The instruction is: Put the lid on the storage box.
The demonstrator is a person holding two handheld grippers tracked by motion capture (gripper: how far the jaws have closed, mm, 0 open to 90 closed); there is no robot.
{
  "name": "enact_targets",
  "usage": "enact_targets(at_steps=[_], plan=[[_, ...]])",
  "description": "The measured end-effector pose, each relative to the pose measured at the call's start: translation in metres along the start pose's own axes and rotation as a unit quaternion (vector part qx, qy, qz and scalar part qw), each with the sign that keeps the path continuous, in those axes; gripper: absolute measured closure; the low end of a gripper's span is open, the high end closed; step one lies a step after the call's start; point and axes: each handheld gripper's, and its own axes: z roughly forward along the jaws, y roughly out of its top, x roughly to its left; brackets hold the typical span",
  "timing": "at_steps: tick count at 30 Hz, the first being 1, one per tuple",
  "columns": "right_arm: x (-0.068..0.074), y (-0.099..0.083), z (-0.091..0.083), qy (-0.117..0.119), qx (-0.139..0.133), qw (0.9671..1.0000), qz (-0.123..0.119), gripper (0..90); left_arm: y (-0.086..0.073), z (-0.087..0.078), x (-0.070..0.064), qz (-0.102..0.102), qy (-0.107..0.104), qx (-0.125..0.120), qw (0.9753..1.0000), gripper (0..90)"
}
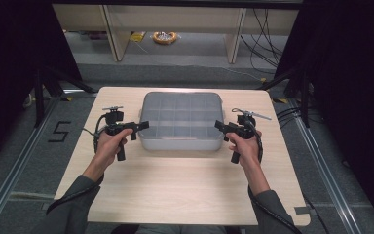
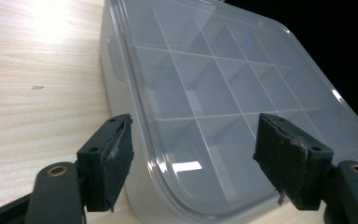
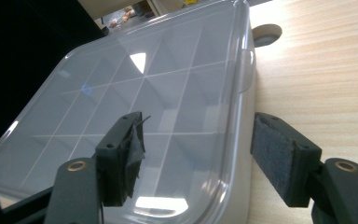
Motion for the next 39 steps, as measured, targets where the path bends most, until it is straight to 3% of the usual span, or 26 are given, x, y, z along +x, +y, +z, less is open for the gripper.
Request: enact_targets(at_steps=[1,2,3,5,7,9,10,11,13,14,16,17,20,22,23,24,30,31,32,33,34,37,39], plan=[[0.008,0.000,-0.006,0.001,0.034,0.9979,0.055,34.7,-0.001,-0.002,-0.001,0.002,-0.001,0.000,1.0000,26.9],[0.004,-0.002,-0.003,0.005,0.012,0.9998,0.017,34.0,-0.003,-0.003,-0.001,0.004,-0.003,-0.002,1.0000,26.6],[0.006,-0.002,-0.004,0.005,0.018,0.9995,0.027,33.6,-0.004,-0.005,-0.002,0.009,-0.005,-0.001,0.9999,26.3],[0.004,-0.004,-0.004,0.009,0.001,0.9999,-0.008,33.0,-0.009,-0.007,-0.004,0.017,-0.008,-0.005,0.9998,26.0],[0.009,-0.006,-0.008,0.010,0.011,0.9998,0.010,31.8,-0.013,-0.010,-0.005,0.019,-0.015,-0.003,0.9997,25.2],[0.010,-0.008,-0.008,0.014,0.007,0.9999,-0.002,31.2,-0.018,-0.012,-0.006,0.021,-0.023,-0.004,0.9995,25.0],[0.013,-0.009,-0.010,0.014,0.013,0.9997,0.014,31.2,-0.020,-0.013,-0.007,0.022,-0.027,-0.005,0.9994,24.8],[0.009,-0.010,-0.009,0.018,0.000,0.9997,-0.017,31.1,-0.021,-0.014,-0.007,0.025,-0.025,-0.001,0.9994,24.7],[0.014,-0.012,-0.014,0.016,0.013,0.9997,0.009,30.5,-0.022,-0.016,-0.009,0.028,-0.031,0.000,0.9991,23.6],[0.012,-0.013,-0.014,0.022,-0.003,0.9997,-0.012,30.5,-0.023,-0.017,-0.010,0.029,-0.031,-0.001,0.9991,23.6],[0.009,-0.015,-0.015,0.027,-0.013,0.9993,-0.024,30.4,-0.024,-0.019,-0.012,0.028,-0.034,-0.003,0.9990,23.4],[0.011,-0.017,-0.017,0.029,-0.012,0.9994,-0.016,30.4,-0.025,-0.020,-0.013,0.028,-0.036,-0.004,0.9990,23.3],[0.009,-0.023,-0.020,0.034,-0.025,0.9985,-0.033,30.4,-0.026,-0.023,-0.017,0.024,-0.045,-0.003,0.9987,23.0],[0.008,-0.024,-0.021,0.041,-0.007,0.9990,-0.017,30.2,-0.027,-0.025,-0.018,0.024,-0.051,-0.004,0.9984,22.9],[0.001,-0.025,-0.020,0.039,-0.023,0.9978,-0.049,30.3,-0.028,-0.026,-0.019,0.027,-0.047,-0.006,0.9985,22.9],[-0.001,-0.025,-0.020,0.041,-0.026,0.9972,-0.057,30.3,-0.029,-0.027,-0.021,0.031,-0.045,-0.006,0.9985,22.9],[0.002,-0.028,-0.023,0.037,-0.020,0.9976,-0.056,30.3,-0.036,-0.029,-0.023,0.038,-0.048,0.003,0.9981,22.2],[0.000,-0.028,-0.023,0.040,-0.021,0.9968,-0.066,30.2,-0.037,-0.030,-0.023,0.039,-0.049,0.002,0.9981,22.1],[0.000,-0.029,-0.024,0.042,-0.020,0.9968,-0.065,30.1,-0.038,-0.031,-0.023,0.040,-0.048,0.004,0.9980,22.1],[0.003,-0.030,-0.025,0.039,-0.014,0.9980,-0.049,30.1,-0.039,-0.033,-0.023,0.038,-0.047,0.003,0.9982,22.1],[-0.001,-0.030,-0.025,0.040,-0.018,0.9968,-0.067,30.1,-0.039,-0.034,-0.023,0.039,-0.049,0.004,0.9980,22.1],[0.001,-0.032,-0.030,0.044,-0.010,0.9979,-0.046,30.1,-0.041,-0.038,-0.023,0.043,-0.048,0.004,0.9979,22.0],[-0.005,-0.033,-0.029,0.034,-0.022,0.9966,-0.072,30.2,-0.042,-0.040,-0.024,0.041,-0.049,0.001,0.9980,21.9]])
